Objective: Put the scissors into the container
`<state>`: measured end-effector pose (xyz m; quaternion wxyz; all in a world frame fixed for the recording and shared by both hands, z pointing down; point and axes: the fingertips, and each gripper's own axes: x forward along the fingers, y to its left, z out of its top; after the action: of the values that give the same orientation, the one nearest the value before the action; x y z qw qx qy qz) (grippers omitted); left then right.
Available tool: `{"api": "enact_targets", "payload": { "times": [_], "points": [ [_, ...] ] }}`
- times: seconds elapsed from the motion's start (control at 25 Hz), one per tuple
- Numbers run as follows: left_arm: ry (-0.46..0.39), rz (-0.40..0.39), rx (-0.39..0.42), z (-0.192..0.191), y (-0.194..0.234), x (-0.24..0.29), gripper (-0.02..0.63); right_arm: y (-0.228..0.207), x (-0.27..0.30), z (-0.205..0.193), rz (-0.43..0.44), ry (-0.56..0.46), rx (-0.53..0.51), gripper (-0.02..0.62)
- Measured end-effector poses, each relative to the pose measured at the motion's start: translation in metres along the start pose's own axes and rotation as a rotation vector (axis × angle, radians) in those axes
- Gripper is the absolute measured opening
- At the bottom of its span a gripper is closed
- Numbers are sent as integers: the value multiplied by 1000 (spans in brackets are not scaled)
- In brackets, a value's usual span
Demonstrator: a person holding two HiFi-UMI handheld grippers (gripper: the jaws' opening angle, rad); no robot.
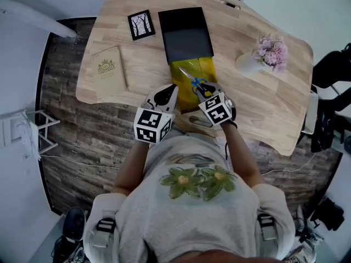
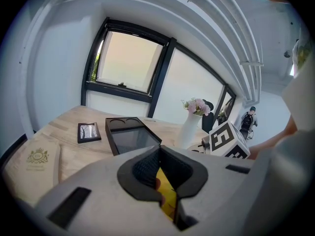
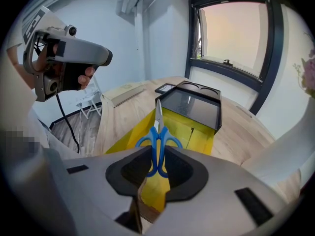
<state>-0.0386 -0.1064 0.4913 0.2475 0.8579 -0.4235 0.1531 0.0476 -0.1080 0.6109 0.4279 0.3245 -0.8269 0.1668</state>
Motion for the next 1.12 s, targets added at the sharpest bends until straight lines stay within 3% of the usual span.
{"api": "enact_targets", "payload": {
  "times": [1.12],
  "points": [
    [21,11,-13,-4,13,3,8,4,30,-10,40,91,-24,81]
  ]
}}
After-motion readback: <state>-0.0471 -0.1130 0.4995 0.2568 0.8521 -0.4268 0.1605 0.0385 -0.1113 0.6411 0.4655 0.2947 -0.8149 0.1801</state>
